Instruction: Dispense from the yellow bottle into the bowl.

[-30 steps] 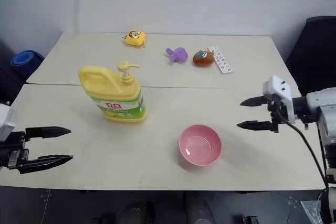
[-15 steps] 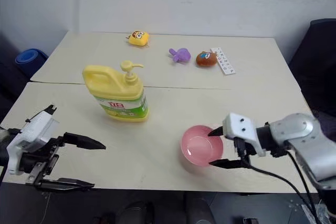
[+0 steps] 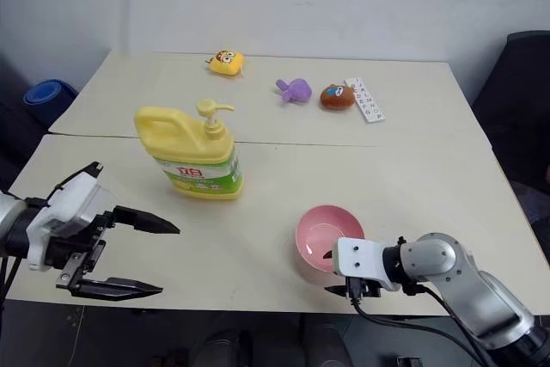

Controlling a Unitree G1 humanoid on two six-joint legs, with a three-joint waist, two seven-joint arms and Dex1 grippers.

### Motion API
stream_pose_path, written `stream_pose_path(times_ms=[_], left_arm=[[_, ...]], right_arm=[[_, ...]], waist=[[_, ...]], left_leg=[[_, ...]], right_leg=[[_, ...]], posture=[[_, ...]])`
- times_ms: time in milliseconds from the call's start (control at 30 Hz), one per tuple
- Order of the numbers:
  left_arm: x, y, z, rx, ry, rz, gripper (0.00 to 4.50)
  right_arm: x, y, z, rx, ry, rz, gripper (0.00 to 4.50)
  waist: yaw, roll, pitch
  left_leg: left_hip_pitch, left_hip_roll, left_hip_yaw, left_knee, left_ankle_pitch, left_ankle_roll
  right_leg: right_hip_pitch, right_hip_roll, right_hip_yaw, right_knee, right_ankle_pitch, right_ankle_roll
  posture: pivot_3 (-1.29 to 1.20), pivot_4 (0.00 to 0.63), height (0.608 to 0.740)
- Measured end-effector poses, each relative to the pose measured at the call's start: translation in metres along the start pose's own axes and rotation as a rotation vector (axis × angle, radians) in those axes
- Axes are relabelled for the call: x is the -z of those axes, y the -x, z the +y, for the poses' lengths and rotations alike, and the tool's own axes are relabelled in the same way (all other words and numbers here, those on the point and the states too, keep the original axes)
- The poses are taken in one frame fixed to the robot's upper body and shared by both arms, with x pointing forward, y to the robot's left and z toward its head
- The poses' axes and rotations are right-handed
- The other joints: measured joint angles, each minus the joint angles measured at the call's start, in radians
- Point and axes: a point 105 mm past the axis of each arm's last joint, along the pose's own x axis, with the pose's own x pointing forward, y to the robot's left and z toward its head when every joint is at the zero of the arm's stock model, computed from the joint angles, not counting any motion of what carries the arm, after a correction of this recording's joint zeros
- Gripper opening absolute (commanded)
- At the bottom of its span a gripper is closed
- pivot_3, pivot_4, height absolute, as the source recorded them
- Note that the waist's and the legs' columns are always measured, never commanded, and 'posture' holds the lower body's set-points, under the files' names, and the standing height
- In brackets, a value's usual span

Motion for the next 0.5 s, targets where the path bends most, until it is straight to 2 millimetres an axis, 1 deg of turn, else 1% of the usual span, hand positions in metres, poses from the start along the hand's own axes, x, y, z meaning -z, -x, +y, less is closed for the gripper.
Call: stream_pose_path(times_ms=[33, 133, 167, 233, 300, 500], left_arm=[[-0.002, -0.001, 0.002, -0.005, -0.010, -0.003, 4.50], [-0.006, -0.002, 0.006, -0.018, -0.033, -0.015, 4.50], [-0.007, -0.002, 0.008, -0.024, -0.037, -0.017, 4.50], [-0.007, -0.003, 0.011, -0.028, -0.033, -0.023, 4.50], [-0.008, -0.004, 0.011, -0.030, -0.035, -0.025, 4.50], [-0.010, -0.004, 0.013, -0.037, -0.046, -0.026, 4.50]], right_arm=[[0.003, -0.002, -0.002, 0.017, 0.004, 0.009, 2.90], [0.006, -0.011, -0.008, 0.060, -0.003, 0.007, 2.29], [0.007, -0.014, -0.009, 0.071, -0.004, 0.004, 2.02], [0.010, -0.020, -0.009, 0.072, -0.005, 0.011, 1.23], [0.012, -0.021, -0.010, 0.075, -0.005, 0.018, 0.62], [0.012, -0.026, -0.012, 0.077, 0.000, 0.023, 0.62]], waist=[[0.001, 0.000, 0.000], [0.001, -0.001, -0.001], [0.001, -0.001, -0.001], [0.000, -0.001, -0.001], [0.001, -0.001, -0.001], [0.001, -0.001, -0.001]], left_leg=[[0.000, 0.000, 0.000, 0.000, 0.000, 0.000], [0.000, 0.000, 0.000, 0.000, 0.000, 0.000], [0.000, 0.000, 0.000, 0.000, 0.000, 0.000], [0.000, 0.000, 0.000, 0.000, 0.000, 0.000], [0.000, 0.000, 0.000, 0.001, 0.000, 0.000], [0.000, 0.000, 0.000, 0.001, 0.000, 0.000]], right_leg=[[0.000, 0.000, 0.000, 0.000, 0.000, 0.000], [0.000, 0.000, 0.000, 0.001, 0.000, 0.000], [0.000, 0.000, 0.000, 0.001, 0.000, 0.000], [0.000, 0.000, 0.000, 0.001, 0.000, 0.000], [0.000, 0.000, 0.000, 0.001, 0.000, 0.000], [0.000, 0.000, 0.000, 0.002, 0.000, 0.000]], posture=[[0.00, 0.150, 0.740], [0.00, 0.150, 0.740], [0.00, 0.150, 0.740], [0.00, 0.150, 0.740], [0.00, 0.150, 0.740], [0.00, 0.150, 0.740]])
